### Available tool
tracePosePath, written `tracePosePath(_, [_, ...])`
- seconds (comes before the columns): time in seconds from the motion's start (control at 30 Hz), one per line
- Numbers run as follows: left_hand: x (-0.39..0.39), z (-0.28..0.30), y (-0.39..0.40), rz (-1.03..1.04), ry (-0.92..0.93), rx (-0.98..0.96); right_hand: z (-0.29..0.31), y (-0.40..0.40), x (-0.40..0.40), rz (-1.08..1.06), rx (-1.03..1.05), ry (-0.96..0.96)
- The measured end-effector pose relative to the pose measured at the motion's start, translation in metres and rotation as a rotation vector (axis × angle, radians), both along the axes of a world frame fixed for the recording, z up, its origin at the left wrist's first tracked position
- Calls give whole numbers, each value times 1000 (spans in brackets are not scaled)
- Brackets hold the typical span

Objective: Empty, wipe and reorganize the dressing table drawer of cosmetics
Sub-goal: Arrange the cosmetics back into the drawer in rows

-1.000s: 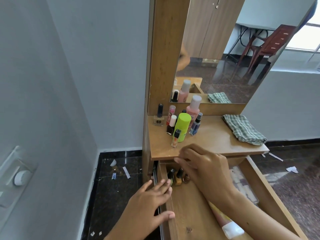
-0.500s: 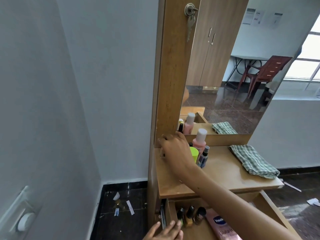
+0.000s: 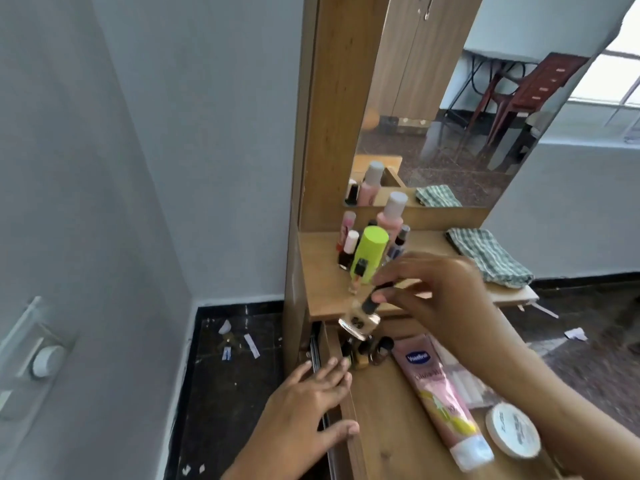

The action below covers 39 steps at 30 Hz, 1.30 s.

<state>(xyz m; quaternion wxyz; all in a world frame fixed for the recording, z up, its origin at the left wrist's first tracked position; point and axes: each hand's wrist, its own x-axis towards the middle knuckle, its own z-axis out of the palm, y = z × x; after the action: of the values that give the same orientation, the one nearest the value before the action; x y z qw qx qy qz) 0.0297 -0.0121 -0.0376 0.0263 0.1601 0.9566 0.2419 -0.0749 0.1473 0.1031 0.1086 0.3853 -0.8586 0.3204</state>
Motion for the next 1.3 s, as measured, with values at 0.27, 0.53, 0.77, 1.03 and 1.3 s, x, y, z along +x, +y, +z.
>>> tracePosePath(0.27, [2,-4,-1,79,54,17,-79,40,23,-112,216,-167])
tracePosePath(0.53, [4,4,2,102,27,60,-104,59,0,-327,233,-96])
tracePosePath(0.77, [3,-1,2,108,36,62,-119,51,-18,-340,248,-77])
tracePosePath(1.03, [3,4,2,114,10,77,-125,49,-15,-305,255,4])
tracePosePath(1.3, [2,-3,0,108,13,79,-131,48,-21,-307,200,85])
